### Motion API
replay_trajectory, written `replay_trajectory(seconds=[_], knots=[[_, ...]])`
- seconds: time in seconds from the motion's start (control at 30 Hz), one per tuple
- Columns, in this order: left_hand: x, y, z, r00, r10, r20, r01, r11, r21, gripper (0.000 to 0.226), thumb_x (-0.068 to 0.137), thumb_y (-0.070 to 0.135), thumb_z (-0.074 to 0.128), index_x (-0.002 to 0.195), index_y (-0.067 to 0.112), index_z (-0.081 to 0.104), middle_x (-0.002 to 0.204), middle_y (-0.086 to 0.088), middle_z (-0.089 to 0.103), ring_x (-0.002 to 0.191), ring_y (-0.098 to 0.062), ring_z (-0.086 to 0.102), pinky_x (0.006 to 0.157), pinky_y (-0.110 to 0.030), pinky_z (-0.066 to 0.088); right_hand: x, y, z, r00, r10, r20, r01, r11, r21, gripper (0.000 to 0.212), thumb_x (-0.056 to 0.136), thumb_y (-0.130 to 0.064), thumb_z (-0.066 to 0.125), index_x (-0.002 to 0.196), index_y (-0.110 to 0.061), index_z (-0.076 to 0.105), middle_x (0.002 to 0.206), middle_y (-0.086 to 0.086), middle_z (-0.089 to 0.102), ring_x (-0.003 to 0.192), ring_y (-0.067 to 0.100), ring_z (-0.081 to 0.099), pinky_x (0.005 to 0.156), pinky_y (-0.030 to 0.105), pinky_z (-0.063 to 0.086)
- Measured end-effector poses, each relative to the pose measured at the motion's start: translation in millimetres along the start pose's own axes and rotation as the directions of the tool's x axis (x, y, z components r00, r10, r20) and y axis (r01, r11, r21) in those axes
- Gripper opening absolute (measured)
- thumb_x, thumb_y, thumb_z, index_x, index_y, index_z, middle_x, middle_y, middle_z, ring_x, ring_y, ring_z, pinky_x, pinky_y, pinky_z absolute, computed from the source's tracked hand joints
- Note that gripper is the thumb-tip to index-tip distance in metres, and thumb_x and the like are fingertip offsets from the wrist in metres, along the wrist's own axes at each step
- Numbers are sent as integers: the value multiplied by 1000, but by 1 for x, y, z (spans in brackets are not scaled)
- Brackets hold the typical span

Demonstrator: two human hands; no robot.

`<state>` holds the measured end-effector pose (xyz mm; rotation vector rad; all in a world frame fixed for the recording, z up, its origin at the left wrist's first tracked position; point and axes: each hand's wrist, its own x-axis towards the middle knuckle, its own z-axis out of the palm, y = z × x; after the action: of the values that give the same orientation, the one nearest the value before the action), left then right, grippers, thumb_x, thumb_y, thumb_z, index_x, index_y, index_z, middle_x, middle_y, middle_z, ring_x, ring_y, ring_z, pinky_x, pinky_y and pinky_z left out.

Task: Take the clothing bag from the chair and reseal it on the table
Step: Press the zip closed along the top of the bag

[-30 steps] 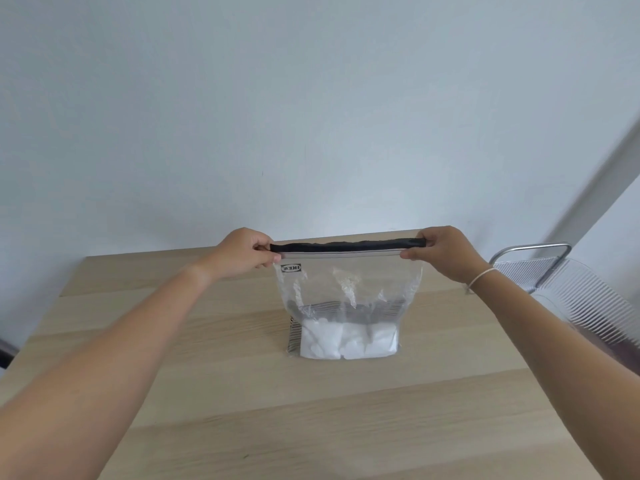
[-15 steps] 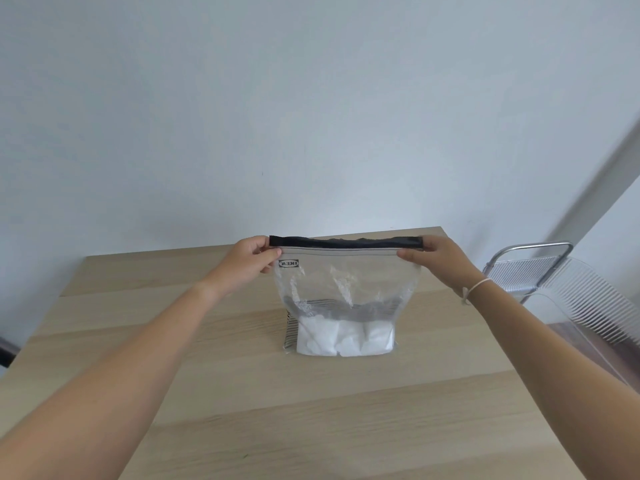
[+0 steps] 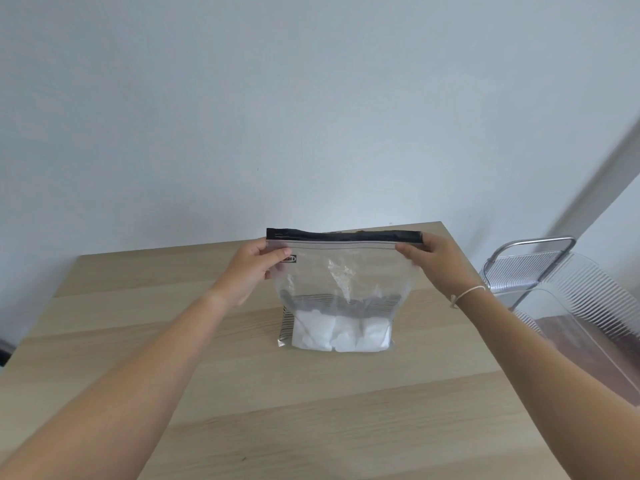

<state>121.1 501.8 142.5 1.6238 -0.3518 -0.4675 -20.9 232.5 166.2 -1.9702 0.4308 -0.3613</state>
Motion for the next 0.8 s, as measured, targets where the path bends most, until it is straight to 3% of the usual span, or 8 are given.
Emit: replay_trajectory(seconds=[0.1,0.17,0.23,0.33,0.57,0.8], knots=[[2,-1,1,1000,-31,-1,31,998,-59,12,82,16,65,77,23,72,70,11,69,62,-4,58,70,-29,43,2,5,2,998,65,-8,-64,993,95,16,81,-32,66,74,-18,65,65,-5,59,62,8,50,47,2,35],[3,-1,3,999,-42,-5,42,995,-86,9,82,16,66,79,21,72,71,9,68,62,-5,57,70,-29,42,4,11,5,993,118,16,-120,985,127,18,78,-37,67,68,-22,63,65,-6,60,62,6,52,56,7,40],[5,0,5,999,-48,-2,48,992,-117,7,81,15,66,82,20,72,76,3,67,66,-9,56,72,-30,43,7,16,7,986,158,48,-164,969,183,13,75,-33,71,72,-22,65,68,-6,63,64,7,54,65,19,40],[8,0,7,999,-51,10,52,990,-134,7,80,16,66,86,18,71,84,-2,65,73,-13,56,76,-32,44,10,20,10,984,172,44,-178,945,274,7,73,-25,74,76,-21,69,71,-5,67,64,10,57,71,25,42],[15,-2,7,999,-42,-25,39,991,-125,13,80,15,67,73,23,75,70,9,70,59,-3,59,68,-25,47,16,20,13,985,166,38,-168,906,389,4,74,-24,73,71,-21,72,66,-8,69,60,8,56,70,26,41],[18,-5,6,998,-5,-60,0,996,-86,14,81,7,65,76,19,71,66,7,69,61,-10,55,64,-24,43,21,21,14,988,146,45,-151,906,395,9,74,-12,72,67,-18,70,59,-9,67,65,11,54,70,24,42]])
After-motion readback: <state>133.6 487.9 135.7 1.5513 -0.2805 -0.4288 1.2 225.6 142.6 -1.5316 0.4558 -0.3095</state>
